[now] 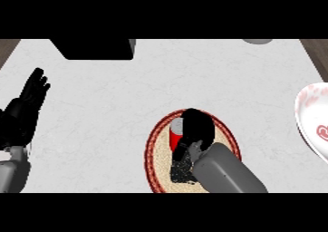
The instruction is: Pick the can from the placemat and place it in the bowl
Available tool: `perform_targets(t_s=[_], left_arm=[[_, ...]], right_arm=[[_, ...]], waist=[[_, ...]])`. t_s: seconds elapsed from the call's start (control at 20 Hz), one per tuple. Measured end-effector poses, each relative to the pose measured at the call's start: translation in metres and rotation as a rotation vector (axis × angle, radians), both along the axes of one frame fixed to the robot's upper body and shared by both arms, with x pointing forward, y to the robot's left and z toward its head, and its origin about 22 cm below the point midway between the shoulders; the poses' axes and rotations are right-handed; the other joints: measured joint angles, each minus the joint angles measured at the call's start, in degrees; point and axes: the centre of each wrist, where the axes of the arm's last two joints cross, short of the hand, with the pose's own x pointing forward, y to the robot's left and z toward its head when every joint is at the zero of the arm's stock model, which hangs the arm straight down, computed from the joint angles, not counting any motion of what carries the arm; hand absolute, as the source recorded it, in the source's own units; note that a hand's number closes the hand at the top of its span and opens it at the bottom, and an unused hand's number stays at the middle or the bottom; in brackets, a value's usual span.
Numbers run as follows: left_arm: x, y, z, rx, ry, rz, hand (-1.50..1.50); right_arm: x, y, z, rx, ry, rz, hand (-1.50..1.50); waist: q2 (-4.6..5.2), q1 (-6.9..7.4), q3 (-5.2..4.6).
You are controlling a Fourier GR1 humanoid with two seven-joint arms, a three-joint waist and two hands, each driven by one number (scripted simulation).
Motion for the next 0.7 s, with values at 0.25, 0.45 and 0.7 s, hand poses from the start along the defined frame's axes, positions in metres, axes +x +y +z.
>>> perform_targets(t_s=[0.25,0.45,0.7], left_arm=[[-0.004,-0.003,0.001,0.0,-0.001,-0.004,0.0],[-0.004,-0.002,0.003,0.001,-0.008,-0.005,0.0],[-0.004,-0.005,-0.002,0.001,-0.005,0.0,0.0]], right_arm=[[0.03,-0.035,0.001,-0.075,-0.056,-0.136,1.5],[0.068,-0.101,0.01,-0.13,-0.103,-0.327,1.5],[0.09,-0.126,0.033,-0.215,-0.218,-0.42,1.5]], waist=[[0.36,0.24,0.1],[0.83,0.54,0.16],[0.64,0.25,0.14]])
